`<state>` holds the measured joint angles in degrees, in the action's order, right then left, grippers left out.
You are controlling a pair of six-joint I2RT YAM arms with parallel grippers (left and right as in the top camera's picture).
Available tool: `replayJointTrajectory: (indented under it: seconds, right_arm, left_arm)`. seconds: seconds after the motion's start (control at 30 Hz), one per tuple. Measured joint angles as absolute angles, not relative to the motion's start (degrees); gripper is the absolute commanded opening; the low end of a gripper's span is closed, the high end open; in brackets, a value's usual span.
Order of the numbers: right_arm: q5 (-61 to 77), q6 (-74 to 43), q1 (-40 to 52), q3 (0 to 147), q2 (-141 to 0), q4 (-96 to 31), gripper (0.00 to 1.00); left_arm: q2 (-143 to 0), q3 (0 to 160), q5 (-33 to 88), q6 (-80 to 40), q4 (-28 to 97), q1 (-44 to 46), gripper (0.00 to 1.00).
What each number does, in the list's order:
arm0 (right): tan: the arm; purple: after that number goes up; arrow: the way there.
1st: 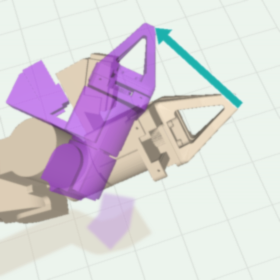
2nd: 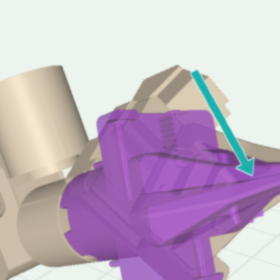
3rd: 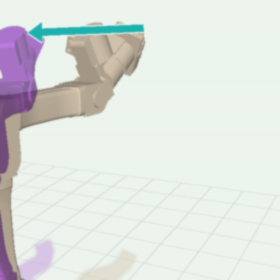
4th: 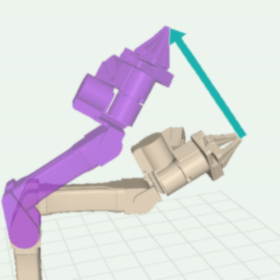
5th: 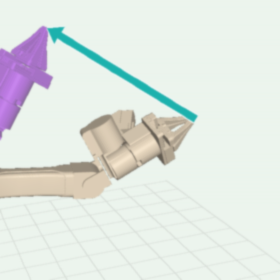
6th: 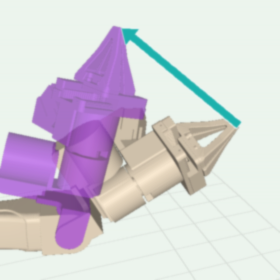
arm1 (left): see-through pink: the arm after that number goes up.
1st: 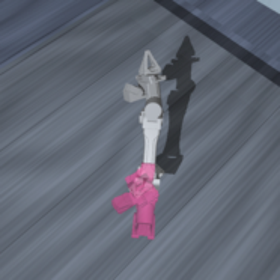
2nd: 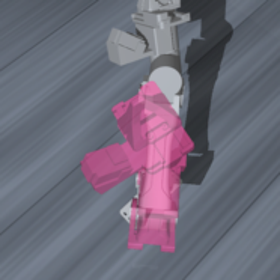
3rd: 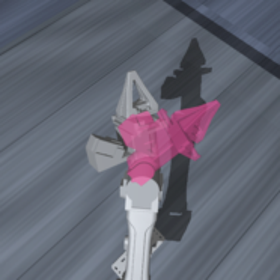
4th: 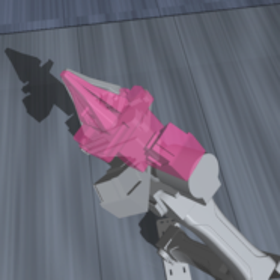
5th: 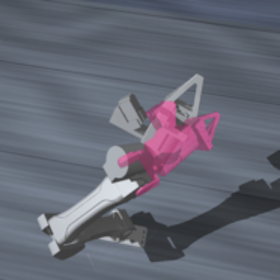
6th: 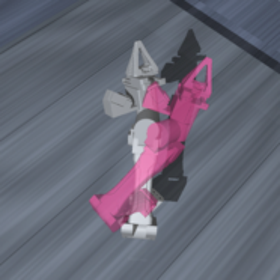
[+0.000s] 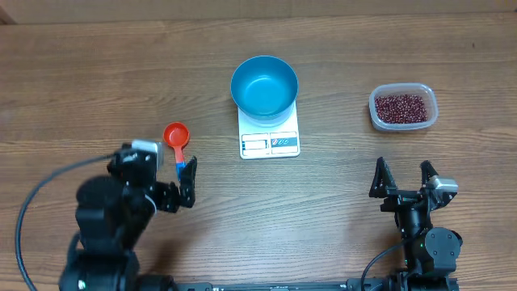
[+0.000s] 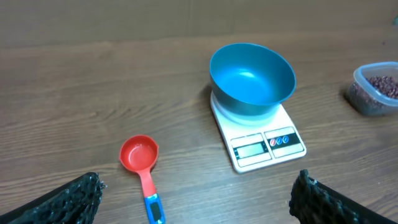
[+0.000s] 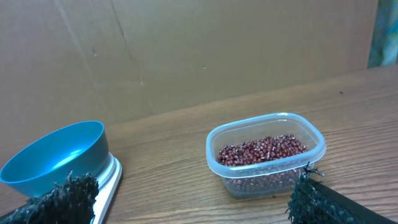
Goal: Scoop item into bowl and weigh 150g on scale
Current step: 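Move the left gripper forward over the red measuring cup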
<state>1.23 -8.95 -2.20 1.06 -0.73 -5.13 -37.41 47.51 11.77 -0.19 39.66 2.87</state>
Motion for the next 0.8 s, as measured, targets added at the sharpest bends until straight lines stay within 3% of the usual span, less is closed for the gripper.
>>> replayJointTrajectory:
  seconds: [0.5, 0.8]
  right_arm:
    - [1.3, -9.0, -2.2, 1.1, -0.7, -5.1, 1.00]
    - [1.3, -9.0, -2.2, 1.1, -0.7, -5.1, 1.00]
  left_arm:
    - [-56.5, 63.2, 11.8, 0.8, 50.7, 2.7, 0.99]
    - [-63.1, 69.9, 13.2, 4.0, 57.5, -3.2, 1.00]
